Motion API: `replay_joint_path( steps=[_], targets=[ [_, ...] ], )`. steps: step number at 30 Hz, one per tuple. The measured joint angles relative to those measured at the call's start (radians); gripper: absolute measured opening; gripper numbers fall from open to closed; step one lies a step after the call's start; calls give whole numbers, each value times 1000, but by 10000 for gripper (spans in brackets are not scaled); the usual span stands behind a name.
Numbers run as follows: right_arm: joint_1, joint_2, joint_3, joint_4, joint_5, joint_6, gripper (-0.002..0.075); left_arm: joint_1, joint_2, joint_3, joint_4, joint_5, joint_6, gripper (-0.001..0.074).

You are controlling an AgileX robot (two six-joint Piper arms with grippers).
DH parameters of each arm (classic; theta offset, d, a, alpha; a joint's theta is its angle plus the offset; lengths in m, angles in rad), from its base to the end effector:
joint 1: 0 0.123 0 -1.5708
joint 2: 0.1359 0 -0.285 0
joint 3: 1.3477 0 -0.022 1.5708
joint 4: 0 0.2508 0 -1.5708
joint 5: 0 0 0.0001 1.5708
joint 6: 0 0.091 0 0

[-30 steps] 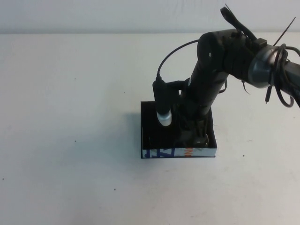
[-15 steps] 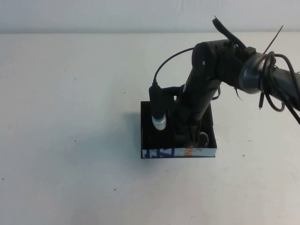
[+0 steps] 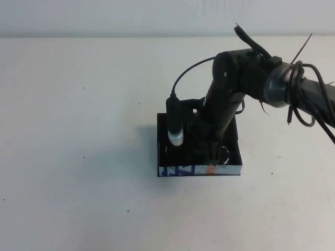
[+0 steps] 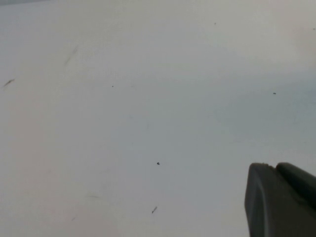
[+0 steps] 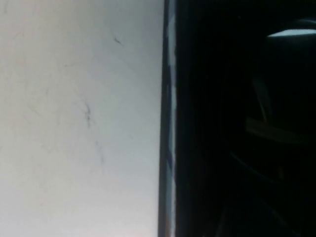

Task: Take glasses out of glasses case
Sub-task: Pick up the glasses from the glasses case

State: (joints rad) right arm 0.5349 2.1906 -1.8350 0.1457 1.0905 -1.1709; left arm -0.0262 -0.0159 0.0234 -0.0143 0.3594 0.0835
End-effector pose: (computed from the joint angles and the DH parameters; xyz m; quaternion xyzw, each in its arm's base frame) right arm 0.3918 0.2458 0.1970 -0.7295 0.6724 0.0314 0.1214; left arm 0.0527 -0.0018 0.1738 0.0400 0.7978 0.0112 0.6015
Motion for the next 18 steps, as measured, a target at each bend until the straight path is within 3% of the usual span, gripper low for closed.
replay_joint_path(
  steps=[6,13,18],
  targets=[
    [-2,-5,-3,13,15,12,42,0,0,0,0,0,0,-5],
    [-10,-30,-24,3,62,24,23,0,0,0,0,0,0,-5],
    [-15,-106,-105,-13,125,142,22,0,0,0,0,0,0,-5]
  ],
)
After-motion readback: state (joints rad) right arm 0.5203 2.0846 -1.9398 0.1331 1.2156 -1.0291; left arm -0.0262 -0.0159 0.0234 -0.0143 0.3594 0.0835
